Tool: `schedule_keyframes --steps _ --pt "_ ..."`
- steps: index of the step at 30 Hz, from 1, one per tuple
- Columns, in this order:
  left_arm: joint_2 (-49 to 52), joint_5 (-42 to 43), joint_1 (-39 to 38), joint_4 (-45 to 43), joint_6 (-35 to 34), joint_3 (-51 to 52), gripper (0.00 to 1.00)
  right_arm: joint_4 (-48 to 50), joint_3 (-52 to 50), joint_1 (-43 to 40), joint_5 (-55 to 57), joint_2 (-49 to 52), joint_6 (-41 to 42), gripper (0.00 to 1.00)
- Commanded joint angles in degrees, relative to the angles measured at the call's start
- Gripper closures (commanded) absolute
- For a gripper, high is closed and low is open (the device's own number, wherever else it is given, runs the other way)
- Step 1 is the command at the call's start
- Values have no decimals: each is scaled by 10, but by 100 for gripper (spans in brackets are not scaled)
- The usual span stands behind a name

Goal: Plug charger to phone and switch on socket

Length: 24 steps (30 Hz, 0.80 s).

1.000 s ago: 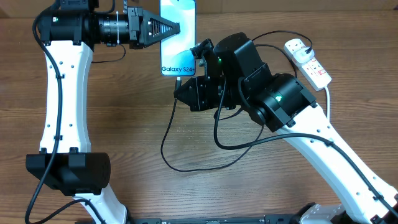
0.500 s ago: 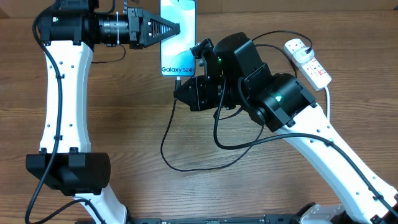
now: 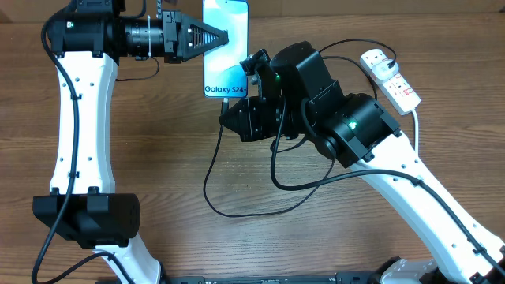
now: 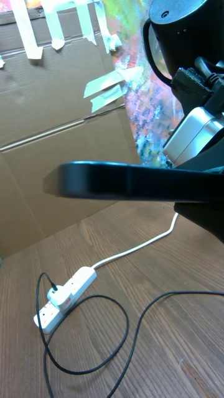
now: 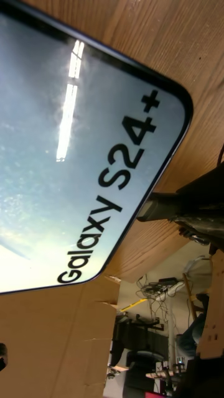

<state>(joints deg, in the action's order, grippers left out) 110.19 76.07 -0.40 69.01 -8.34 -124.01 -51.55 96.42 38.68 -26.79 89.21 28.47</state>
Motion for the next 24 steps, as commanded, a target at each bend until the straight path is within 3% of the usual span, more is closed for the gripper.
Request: schedule_keyframes --steps 1,13,24 --pt "-8 30 -4 1 16 -5 96 7 15 2 4 0 -4 96" --pt "-8 30 -4 44 83 -5 96 17 15 1 4 0 -4 96" --pt "-8 17 -4 73 97 -5 96 18 15 -21 12 0 -7 96"
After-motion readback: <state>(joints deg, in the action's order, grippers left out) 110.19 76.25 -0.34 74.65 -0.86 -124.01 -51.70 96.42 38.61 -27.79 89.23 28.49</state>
